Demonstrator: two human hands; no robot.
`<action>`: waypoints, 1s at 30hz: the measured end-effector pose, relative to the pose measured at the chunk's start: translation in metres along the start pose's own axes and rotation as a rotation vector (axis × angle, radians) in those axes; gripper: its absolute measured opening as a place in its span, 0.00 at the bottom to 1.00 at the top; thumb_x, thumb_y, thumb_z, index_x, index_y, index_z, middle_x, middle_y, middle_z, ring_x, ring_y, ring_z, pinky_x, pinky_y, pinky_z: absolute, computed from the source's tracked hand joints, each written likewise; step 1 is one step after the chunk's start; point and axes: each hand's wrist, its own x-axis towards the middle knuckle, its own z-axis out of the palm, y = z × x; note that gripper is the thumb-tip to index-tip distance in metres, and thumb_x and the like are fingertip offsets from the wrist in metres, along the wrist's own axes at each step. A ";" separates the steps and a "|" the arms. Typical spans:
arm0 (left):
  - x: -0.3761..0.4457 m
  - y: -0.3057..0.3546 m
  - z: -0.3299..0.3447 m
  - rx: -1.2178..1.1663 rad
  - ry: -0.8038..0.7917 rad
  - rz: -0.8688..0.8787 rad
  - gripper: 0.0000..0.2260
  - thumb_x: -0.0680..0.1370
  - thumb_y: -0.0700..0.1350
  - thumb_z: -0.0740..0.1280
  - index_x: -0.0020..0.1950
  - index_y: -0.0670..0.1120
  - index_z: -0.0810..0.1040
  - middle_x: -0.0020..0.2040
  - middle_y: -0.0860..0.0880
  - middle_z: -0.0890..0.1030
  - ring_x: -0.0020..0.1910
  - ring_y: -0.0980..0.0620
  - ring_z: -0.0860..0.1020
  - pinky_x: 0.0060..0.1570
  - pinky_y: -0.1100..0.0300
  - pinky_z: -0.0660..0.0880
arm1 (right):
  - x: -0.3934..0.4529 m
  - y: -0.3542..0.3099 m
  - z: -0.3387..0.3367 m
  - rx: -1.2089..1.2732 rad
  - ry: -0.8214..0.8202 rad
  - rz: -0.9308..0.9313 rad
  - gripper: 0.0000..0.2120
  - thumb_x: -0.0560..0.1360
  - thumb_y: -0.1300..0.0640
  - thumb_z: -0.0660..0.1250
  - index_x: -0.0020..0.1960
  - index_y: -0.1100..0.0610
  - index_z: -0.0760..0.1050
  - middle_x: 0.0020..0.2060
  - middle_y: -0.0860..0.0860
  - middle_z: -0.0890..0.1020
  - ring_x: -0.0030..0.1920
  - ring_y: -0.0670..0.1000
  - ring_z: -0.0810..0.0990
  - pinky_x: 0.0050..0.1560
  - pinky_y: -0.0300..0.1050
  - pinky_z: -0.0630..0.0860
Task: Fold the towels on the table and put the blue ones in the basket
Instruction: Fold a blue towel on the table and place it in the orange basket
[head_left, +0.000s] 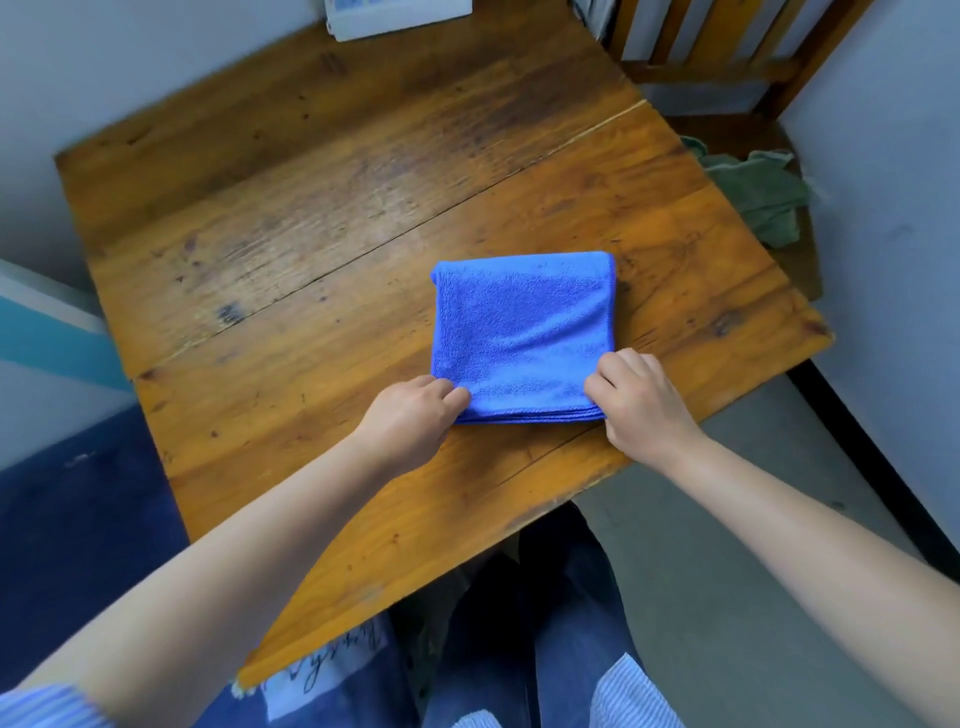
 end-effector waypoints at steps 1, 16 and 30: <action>0.001 0.002 0.005 -0.001 -0.036 -0.035 0.10 0.63 0.36 0.74 0.40 0.39 0.76 0.34 0.42 0.78 0.34 0.44 0.79 0.24 0.60 0.71 | -0.003 0.000 0.001 -0.010 -0.003 0.002 0.11 0.57 0.71 0.52 0.28 0.62 0.71 0.26 0.57 0.73 0.30 0.56 0.72 0.30 0.44 0.67; 0.083 -0.033 -0.019 -1.023 0.367 -1.040 0.17 0.78 0.52 0.60 0.59 0.41 0.70 0.46 0.48 0.75 0.42 0.48 0.74 0.42 0.58 0.68 | 0.059 0.020 -0.021 0.058 0.012 0.118 0.09 0.61 0.67 0.61 0.37 0.65 0.79 0.36 0.59 0.82 0.39 0.60 0.82 0.40 0.51 0.77; 0.105 -0.034 0.011 -1.103 0.619 -0.989 0.05 0.76 0.40 0.66 0.51 0.46 0.74 0.40 0.55 0.74 0.39 0.58 0.72 0.37 0.73 0.68 | 0.080 0.029 0.030 0.048 -0.375 0.262 0.27 0.75 0.49 0.63 0.71 0.56 0.63 0.72 0.57 0.62 0.72 0.62 0.59 0.69 0.66 0.51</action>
